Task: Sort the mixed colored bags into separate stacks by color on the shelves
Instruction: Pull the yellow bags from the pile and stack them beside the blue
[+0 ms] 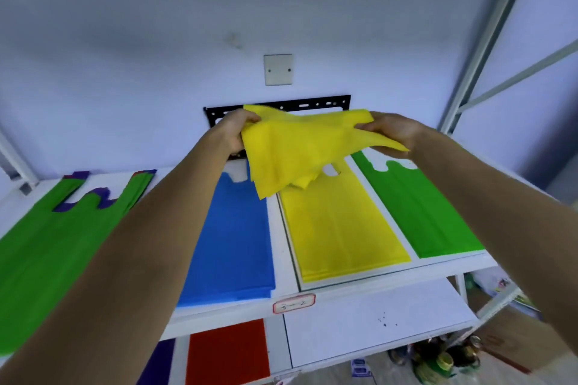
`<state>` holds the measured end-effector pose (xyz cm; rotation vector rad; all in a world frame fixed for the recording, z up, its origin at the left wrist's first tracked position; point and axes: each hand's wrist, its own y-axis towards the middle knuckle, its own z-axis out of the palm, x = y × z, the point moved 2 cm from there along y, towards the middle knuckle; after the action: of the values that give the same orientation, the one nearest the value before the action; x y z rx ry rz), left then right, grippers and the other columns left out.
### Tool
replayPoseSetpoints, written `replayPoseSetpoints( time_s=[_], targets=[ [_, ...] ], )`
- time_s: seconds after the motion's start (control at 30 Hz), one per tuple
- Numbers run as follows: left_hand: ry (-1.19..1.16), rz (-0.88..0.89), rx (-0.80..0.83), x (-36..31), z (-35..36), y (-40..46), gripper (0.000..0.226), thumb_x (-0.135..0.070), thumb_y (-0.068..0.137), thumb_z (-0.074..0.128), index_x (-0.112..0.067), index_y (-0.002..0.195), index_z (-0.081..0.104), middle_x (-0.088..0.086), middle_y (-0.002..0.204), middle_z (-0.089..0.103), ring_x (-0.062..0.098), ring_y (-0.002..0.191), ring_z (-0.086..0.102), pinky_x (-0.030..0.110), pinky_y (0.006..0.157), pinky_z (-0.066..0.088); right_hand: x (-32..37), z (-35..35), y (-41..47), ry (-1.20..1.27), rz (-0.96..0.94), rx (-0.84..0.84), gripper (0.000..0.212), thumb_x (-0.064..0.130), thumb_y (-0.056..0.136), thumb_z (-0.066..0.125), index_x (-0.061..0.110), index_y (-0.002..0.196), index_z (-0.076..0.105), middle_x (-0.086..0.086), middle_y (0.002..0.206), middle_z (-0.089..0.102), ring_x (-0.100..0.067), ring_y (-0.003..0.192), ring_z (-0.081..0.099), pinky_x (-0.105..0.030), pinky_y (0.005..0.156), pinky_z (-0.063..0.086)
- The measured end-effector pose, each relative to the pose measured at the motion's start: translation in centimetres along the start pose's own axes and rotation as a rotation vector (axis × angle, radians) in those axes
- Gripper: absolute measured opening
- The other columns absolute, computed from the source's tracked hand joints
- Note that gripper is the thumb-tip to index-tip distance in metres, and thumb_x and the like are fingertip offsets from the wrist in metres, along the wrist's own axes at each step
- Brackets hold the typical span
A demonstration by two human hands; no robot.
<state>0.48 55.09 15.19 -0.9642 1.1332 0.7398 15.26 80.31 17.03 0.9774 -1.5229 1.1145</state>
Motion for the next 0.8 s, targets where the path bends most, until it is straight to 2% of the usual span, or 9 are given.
replayPoseSetpoints(
  time_s=[0.07, 0.2, 0.3, 0.4, 0.5, 0.6, 0.67, 0.73, 0.8],
  targets=[
    [-0.054, 0.139, 0.026, -1.3, 1.5, 1.8, 0.043, -0.003, 0.095, 0.049, -0.007, 0.138, 0.046, 0.016, 0.130, 0.057, 0.022, 0.088, 0.063, 0.032, 0.068, 0.053, 1.3, -1.9, 1.2, -0.061, -0.105, -0.069, 0.035, 0.010, 0.092, 0.057, 0.017, 0.126, 0.056, -0.004, 0.104, 0.067, -0.015, 0.082, 0.066, -0.026, 0.070, 0.055],
    [-0.102, 0.238, 0.052, -0.7, 4.1, 3.7, 0.050, -0.005, 0.095, 0.053, -0.017, 0.142, 0.040, 0.010, 0.131, 0.055, 0.024, 0.098, 0.061, 0.037, 0.075, 0.054, 0.1, -4.7, 2.2, -0.044, -0.185, -0.129, 0.044, 0.008, 0.092, 0.057, 0.026, 0.132, 0.049, 0.007, 0.098, 0.065, -0.006, 0.073, 0.068, -0.017, 0.054, 0.054],
    [-0.043, 0.184, 0.052, 2.9, 5.2, 4.7, 0.054, -0.006, 0.095, 0.054, -0.021, 0.144, 0.036, 0.009, 0.128, 0.054, 0.027, 0.100, 0.060, 0.040, 0.074, 0.053, -4.4, -5.9, 2.7, -0.044, -0.109, -0.118, 0.051, 0.008, 0.091, 0.058, 0.024, 0.138, 0.046, -0.001, 0.111, 0.064, -0.011, 0.082, 0.065, -0.018, 0.054, 0.054],
    [0.014, 0.133, 0.000, 8.7, 6.3, 5.4, 0.054, -0.002, 0.095, 0.052, -0.018, 0.144, 0.036, 0.011, 0.128, 0.054, 0.026, 0.096, 0.060, 0.038, 0.074, 0.053, -10.5, -6.4, 2.8, -0.011, 0.035, -0.105, 0.052, 0.005, 0.091, 0.058, 0.025, 0.137, 0.045, -0.008, 0.116, 0.062, -0.016, 0.081, 0.064, -0.020, 0.053, 0.054],
    [0.084, 0.023, -0.038, 15.5, 6.8, 6.3, 0.055, -0.001, 0.094, 0.053, -0.016, 0.145, 0.036, 0.013, 0.138, 0.052, 0.027, 0.109, 0.057, 0.043, 0.087, 0.052, -16.0, -6.9, 2.6, 0.004, 0.192, -0.072, 0.057, 0.001, 0.090, 0.057, 0.020, 0.141, 0.042, -0.012, 0.115, 0.062, -0.023, 0.083, 0.064, -0.030, 0.065, 0.054],
    [0.179, -0.108, -0.070, 20.3, 6.6, 6.4, 0.054, -0.005, 0.093, 0.056, -0.018, 0.143, 0.038, 0.013, 0.139, 0.052, 0.027, 0.111, 0.058, 0.045, 0.094, 0.050, -19.3, -7.1, 2.1, -0.042, 0.300, -0.044, 0.058, -0.003, 0.088, 0.058, 0.014, 0.141, 0.042, -0.021, 0.124, 0.060, -0.029, 0.091, 0.062, -0.039, 0.078, 0.053],
    [0.196, -0.149, -0.091, 22.0, 6.6, 6.2, 0.057, -0.006, 0.092, 0.057, -0.018, 0.144, 0.036, 0.012, 0.139, 0.052, 0.029, 0.114, 0.057, 0.047, 0.097, 0.049, -20.5, -7.0, 1.8, -0.061, 0.337, -0.042, 0.058, -0.002, 0.087, 0.060, 0.011, 0.141, 0.042, -0.023, 0.129, 0.058, -0.029, 0.097, 0.059, -0.042, 0.084, 0.051],
    [0.211, -0.157, -0.119, 22.3, 6.8, 5.8, 0.060, -0.006, 0.092, 0.057, -0.018, 0.145, 0.033, 0.012, 0.139, 0.051, 0.032, 0.119, 0.055, 0.048, 0.100, 0.047, -21.1, -7.0, 1.7, -0.094, 0.354, -0.059, 0.056, -0.002, 0.087, 0.060, 0.008, 0.140, 0.042, -0.022, 0.131, 0.056, -0.030, 0.100, 0.058, -0.038, 0.081, 0.049],
    [0.223, -0.163, -0.141, 22.4, 6.9, 5.7, 0.061, -0.004, 0.092, 0.056, -0.016, 0.147, 0.031, 0.012, 0.139, 0.050, 0.033, 0.121, 0.053, 0.049, 0.102, 0.046, -21.6, -7.0, 1.7, -0.137, 0.354, -0.074, 0.057, -0.003, 0.087, 0.061, 0.005, 0.140, 0.041, -0.021, 0.133, 0.054, -0.035, 0.111, 0.058, -0.037, 0.084, 0.046]
  ],
)
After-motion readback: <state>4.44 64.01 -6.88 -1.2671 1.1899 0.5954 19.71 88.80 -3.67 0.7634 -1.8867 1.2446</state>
